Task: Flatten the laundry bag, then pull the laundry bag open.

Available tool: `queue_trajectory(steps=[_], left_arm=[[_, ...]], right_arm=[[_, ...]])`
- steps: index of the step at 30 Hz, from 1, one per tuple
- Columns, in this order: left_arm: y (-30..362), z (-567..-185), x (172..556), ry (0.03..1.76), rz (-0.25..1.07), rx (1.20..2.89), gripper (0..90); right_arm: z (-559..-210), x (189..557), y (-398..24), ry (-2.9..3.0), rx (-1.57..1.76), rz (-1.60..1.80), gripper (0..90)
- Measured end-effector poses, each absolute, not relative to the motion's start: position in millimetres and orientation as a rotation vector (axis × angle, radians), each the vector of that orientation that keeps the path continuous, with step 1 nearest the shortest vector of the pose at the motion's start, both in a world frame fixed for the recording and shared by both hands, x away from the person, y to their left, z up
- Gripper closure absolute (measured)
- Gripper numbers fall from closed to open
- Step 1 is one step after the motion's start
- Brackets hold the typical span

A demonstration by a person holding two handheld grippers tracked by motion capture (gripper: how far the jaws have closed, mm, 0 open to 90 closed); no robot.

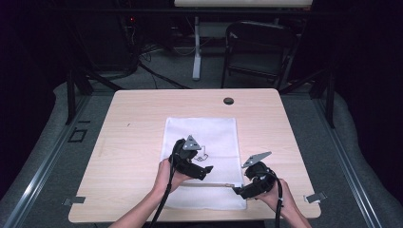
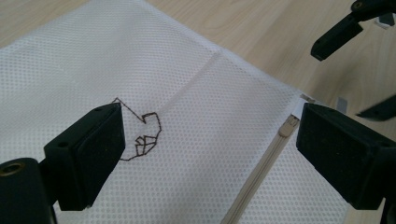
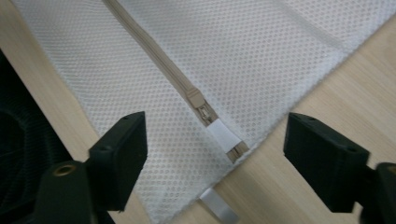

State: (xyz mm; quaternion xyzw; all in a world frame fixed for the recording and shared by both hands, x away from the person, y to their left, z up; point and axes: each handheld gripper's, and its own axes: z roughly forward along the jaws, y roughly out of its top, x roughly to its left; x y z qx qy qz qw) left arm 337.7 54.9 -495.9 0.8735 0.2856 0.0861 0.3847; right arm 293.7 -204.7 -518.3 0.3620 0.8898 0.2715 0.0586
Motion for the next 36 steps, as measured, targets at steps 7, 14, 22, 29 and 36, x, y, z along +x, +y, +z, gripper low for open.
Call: queue_trajectory(steps=[7, 14, 22, 29, 36], left_arm=[[48, -500, 337, 0.675, 0.194, 2.25, 10.5], [37, -511, 331, 0.627, 0.169, 2.296, 12.4], [23, -520, 330, 0.587, 0.129, 2.317, 14.9], [9, -534, 328, 0.531, 0.092, 2.362, 17.8], [-5, -545, 326, 0.468, 0.044, 2.397, 26.6]], right_arm=[[-526, 296, -211, 2.699, 1.151, 0.811, 62.4], [-531, 297, -208, 2.714, 1.142, 0.761, 87.2], [-541, 303, -206, 2.727, 1.15, 0.748, 90.0], [-547, 307, -203, 2.741, 1.155, 0.735, 90.0], [-550, 308, -201, 2.745, 1.154, 0.73, 90.0]])
